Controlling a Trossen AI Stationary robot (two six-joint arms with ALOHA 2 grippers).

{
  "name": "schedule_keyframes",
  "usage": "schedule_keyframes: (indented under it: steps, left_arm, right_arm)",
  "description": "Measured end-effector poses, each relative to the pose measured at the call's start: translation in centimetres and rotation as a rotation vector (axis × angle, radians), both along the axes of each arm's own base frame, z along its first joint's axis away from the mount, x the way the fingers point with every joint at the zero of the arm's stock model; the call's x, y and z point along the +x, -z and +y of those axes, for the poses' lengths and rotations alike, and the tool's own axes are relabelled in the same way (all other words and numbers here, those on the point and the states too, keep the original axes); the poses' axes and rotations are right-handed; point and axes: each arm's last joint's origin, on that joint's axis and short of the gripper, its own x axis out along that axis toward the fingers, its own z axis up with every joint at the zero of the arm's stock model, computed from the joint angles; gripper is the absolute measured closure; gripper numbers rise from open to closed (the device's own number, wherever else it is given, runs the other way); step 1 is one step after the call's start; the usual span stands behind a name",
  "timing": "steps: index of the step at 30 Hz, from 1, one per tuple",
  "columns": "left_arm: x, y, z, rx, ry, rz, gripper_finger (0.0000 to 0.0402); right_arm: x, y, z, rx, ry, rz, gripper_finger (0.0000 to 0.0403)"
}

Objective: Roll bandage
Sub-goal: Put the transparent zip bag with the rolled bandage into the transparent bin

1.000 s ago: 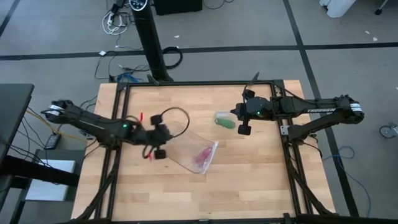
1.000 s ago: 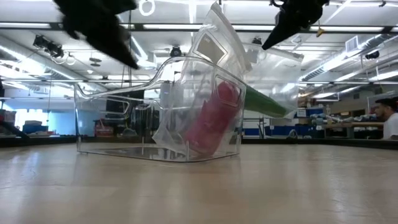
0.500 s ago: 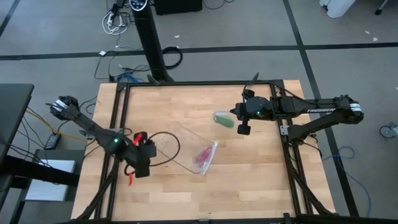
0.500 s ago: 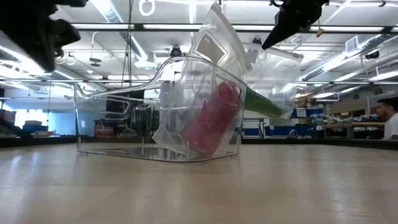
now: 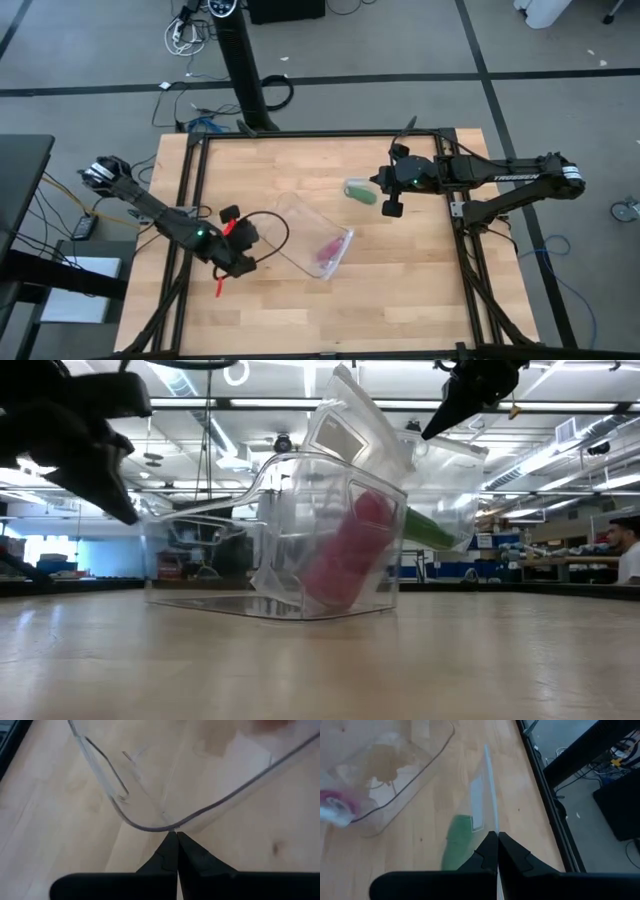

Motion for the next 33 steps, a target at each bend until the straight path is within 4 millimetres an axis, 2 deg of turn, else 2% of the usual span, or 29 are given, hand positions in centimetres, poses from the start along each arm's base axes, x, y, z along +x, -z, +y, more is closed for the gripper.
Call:
schedule_keyframes:
  steps: [8, 12, 17, 21, 26, 33]
  left_arm:
    - [1.4, 2.7, 2.6, 0.067, -0.033, -0.129, 0.0397]
    - [2.2, 3.4, 4.3, 0.112, -0.030, -0.194, 0.0397]
    - [3.2, 3.5, 6.4, 0.151, -0.013, -0.277, 0.0397]
    - [3.6, 3.4, 7.8, 0.161, -0.009, -0.316, 0.0396]
    - [4.0, 3.1, 9.1, 0.164, 0.012, -0.335, 0.0396]
    - [4.3, 2.9, 10.4, 0.173, 0.024, -0.342, 0.0396]
  right_arm:
    - [0.0, -0.1, 0.0, 0.000, 0.000, -0.007, 0.0403]
    - [0.1, -0.2, 0.0, -0.005, -0.002, -0.013, 0.0403]
    - [0.1, -1.4, 0.4, -0.042, -0.008, -0.049, 0.0403]
    - [0.3, -2.8, 1.2, -0.081, -0.018, -0.108, 0.0403]
    - [1.0, -3.5, 2.9, -0.069, -0.166, -0.178, 0.0403]
    - [3.5, -1.6, 5.7, -0.015, -0.323, -0.131, 0.0403]
